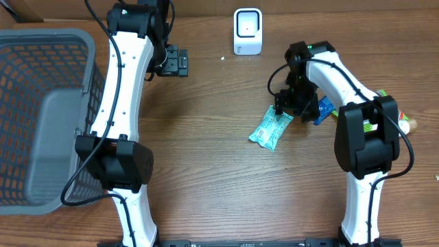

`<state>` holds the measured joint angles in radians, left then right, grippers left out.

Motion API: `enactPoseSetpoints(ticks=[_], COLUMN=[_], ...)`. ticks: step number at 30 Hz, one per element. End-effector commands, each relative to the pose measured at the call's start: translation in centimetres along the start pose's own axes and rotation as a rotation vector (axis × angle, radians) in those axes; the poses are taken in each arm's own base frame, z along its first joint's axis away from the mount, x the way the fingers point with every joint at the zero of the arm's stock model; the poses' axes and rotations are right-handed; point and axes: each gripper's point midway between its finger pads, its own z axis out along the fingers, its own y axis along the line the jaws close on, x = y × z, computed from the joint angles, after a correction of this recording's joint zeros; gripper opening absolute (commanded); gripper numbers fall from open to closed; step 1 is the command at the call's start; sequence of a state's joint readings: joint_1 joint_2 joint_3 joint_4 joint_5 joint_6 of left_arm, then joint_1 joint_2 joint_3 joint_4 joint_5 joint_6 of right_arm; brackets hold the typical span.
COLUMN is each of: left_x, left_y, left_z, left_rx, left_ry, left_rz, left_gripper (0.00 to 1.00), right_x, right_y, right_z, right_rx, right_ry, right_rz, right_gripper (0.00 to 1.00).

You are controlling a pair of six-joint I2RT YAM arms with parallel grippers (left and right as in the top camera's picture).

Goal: Scan the item barcode

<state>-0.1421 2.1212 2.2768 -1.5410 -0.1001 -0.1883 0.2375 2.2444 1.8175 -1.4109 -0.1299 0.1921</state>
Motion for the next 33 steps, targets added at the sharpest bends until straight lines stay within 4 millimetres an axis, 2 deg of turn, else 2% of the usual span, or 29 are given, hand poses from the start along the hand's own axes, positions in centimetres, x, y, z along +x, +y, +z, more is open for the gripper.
enactPoseSetpoints(ticks=[1, 4, 8, 10, 13, 14, 18, 22, 33], left_x=[0.1, 0.1, 0.1, 0.1, 0.1, 0.1, 0.1, 0.1, 0.1], left_y=[-0.3, -0.3, -0.3, -0.3, -0.3, -0.3, -0.3, -0.3, -0.3], left_z=[0.3, 0.3, 0.3, 0.3, 0.3, 0.3, 0.3, 0.3, 0.3], left_rx=[0.007, 0.007, 0.007, 0.007, 0.007, 0.007, 0.007, 0.007, 0.007], left_ry=[0.008, 0.008, 0.008, 0.008, 0.008, 0.008, 0.008, 0.008, 0.008], left_rz=[-0.015, -0.015, -0.015, -0.015, -0.015, -0.015, -0.015, -0.015, -0.015], left_gripper=[1.0, 1.0, 1.0, 1.0, 1.0, 1.0, 0.99, 1.0, 1.0], right_x=[-1.4, -0.5, 1.9, 3.4, 4.9, 5.2, 5.9, 5.7, 1.6], right_y=[1.2, 2.2, 3.6, 4.6, 5.5, 5.6, 6.1, 5.8, 6.7], right_z=[-3.9, -6.3, -6.6, -5.8, -4.3, -3.7, -1.1, 0.8, 3.3], right_rx=[-0.015, -0.022, -0.026, -0.032, 0.014, 0.04, 0.091, 0.134, 0.128], right_ry=[-0.091, -0.088, -0.015, 0.039, 0.085, 0.091, 0.112, 0.098, -0.079], right_rz=[-0.092, -0.108, -0.134, -0.154, -0.196, -0.211, -0.254, -0.275, -0.302], right_gripper=[0.74, 0.72, 0.64, 0.5, 0.11, 0.04, 0.04, 0.04, 0.04])
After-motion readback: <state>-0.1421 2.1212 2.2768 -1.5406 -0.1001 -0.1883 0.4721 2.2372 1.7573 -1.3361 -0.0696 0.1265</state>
